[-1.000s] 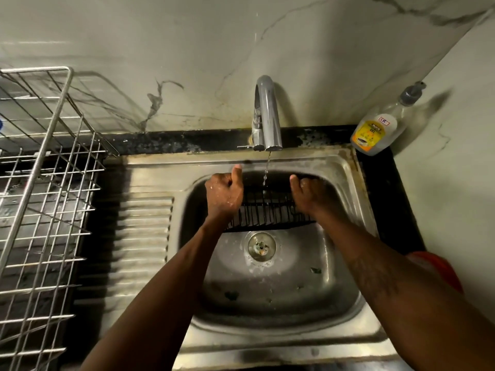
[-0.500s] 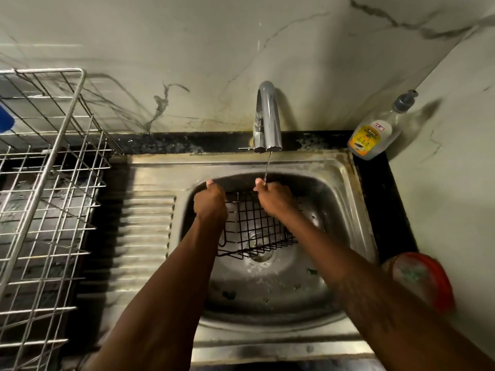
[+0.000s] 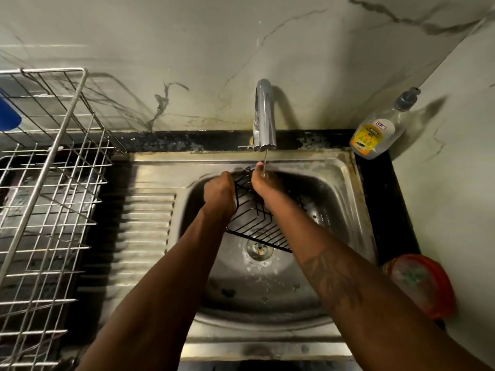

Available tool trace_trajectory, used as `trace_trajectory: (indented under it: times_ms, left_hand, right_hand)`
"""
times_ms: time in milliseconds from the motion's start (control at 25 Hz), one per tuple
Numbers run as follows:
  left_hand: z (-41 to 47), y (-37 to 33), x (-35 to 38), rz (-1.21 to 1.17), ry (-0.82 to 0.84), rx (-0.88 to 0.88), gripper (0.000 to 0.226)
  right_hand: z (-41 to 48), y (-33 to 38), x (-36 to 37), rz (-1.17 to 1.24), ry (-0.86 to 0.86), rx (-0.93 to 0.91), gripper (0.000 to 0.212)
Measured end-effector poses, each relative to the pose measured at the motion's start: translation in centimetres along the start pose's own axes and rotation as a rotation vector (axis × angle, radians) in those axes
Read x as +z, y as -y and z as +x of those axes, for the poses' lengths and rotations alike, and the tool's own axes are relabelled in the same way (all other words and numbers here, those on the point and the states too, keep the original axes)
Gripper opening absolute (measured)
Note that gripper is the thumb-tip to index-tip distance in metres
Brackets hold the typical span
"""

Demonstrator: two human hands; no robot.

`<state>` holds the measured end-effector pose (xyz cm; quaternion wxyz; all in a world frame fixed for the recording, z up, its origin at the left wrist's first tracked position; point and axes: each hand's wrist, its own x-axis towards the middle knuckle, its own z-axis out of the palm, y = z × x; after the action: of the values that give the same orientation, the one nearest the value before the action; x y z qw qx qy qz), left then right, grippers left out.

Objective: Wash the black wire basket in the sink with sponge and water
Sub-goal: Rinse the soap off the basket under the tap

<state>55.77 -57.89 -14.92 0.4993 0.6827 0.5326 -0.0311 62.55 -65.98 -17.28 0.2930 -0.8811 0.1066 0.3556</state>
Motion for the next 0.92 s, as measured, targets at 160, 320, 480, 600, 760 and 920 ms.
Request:
trace_trajectory:
  times_ms: [160,320,480,600,760,920]
  left_hand:
    - [1.0,0.7,-1.2,0.232,-0.064,0.053,0.031]
    - [0.9,0.7,-3.0,0.413,-0.055,0.165,0.026]
    - [0.9,0.9,-3.8,0.621,-0.063,0.203,0.029]
    - [0.7,1.1,-4.0,0.700,-0.074,0.342,0.028]
    - [0.6,1.2,-4.5,0.714,-0.016,0.308,0.031]
    - [0.5,1.1,-5.0,0.727,0.001,0.305,0.034]
  right_hand:
    - [-3.6,-0.7,1.8,-0.144,0.044,-0.288,0.088]
    - [2.0,-5.5,1.4,-0.006,0.026,0.031,0.099]
    - [5.1,-6.4,2.2,0.027,-0.048,0.175,0.083]
    - [-1.6,-1.6,2.6,-0.036,0.003,0.079,0.084]
    - [-0.3,-0.8,3.8,-0.062,0.054,0.036,0.086]
    - [11.0,-6.3,6.1,0.043,-0.079,0.143,0.085]
